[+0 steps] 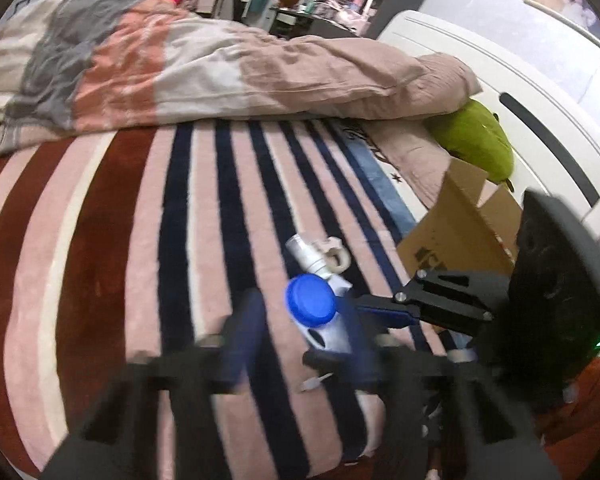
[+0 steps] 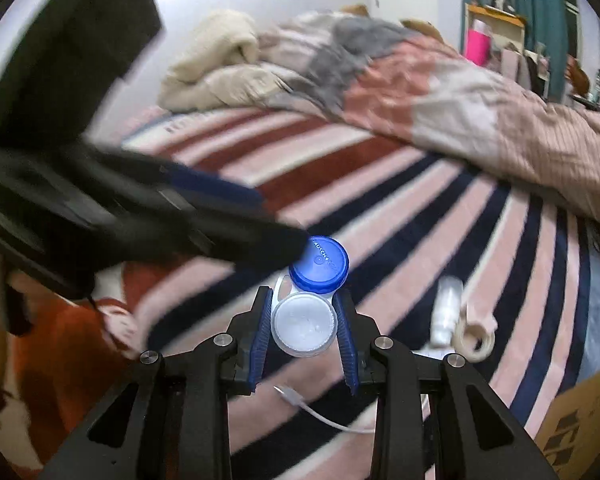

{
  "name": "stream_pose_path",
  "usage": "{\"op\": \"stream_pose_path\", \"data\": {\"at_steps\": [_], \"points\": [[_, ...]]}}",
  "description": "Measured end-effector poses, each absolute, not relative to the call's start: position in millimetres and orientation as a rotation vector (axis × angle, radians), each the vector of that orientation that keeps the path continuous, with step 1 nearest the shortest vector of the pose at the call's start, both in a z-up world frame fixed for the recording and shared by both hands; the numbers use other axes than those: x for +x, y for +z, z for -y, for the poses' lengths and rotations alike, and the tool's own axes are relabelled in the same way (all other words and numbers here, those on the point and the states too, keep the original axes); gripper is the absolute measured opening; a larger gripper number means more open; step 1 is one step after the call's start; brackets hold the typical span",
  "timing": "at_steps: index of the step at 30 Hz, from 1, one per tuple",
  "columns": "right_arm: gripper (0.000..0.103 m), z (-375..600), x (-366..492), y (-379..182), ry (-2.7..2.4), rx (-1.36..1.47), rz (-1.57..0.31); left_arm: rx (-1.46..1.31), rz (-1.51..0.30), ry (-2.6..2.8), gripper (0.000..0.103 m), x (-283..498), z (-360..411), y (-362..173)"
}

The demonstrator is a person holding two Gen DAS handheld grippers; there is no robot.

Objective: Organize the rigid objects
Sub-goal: 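Carry the lens case into the cardboard box and open the right gripper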

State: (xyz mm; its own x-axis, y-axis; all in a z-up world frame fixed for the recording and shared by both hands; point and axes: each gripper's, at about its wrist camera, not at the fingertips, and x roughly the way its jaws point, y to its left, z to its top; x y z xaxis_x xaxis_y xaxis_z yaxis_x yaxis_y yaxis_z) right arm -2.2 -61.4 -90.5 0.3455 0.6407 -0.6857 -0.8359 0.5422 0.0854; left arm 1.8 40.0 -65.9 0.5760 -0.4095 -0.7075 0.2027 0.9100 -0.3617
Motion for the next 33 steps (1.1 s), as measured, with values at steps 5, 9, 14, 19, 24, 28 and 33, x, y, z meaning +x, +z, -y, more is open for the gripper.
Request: {"op": "stream_pose_path", "data": {"at_steps": [5,9,14,19,24,28,33], "points": [[0.026,73.7,-7.0,-49.0,1.019,-0.261,-0.653,-0.225,-0.819,-0.379,0.025,-0.8,-22.2,-23.6],[0.026,92.6,-6.6,-25.7,1.006,-0.243,-0.591,-0.184,-0.785,-0.398,0.024,0.1,1.6,3.3],[0.026,128.2,-14.2,-2.9,0.954,-0.236,-0.515,-0.108,-0.755,-0.427,0.024,4.3,42.2,29.3],[0.026,173.0,-10.3,13.8,0.889,-0.229,-0.486,-0.051,-0.741,-0.481,0.024,18.9,90.5,46.0],[0.026,217.6,-2.3,21.2,0.795,-0.251,-0.474,-0.002,-0.749,-0.541,0.024,38.3,139.3,49.5],[0.026,242.6,10.6,16.2,0.723,-0.282,-0.503,0.016,-0.788,-0.589,0.024,58.5,174.1,38.9],[0.026,269.6,28.4,2.1,0.655,-0.32,-0.61,0.042,-0.85,-0.632,0.024,78.9,207.5,19.4]]}}
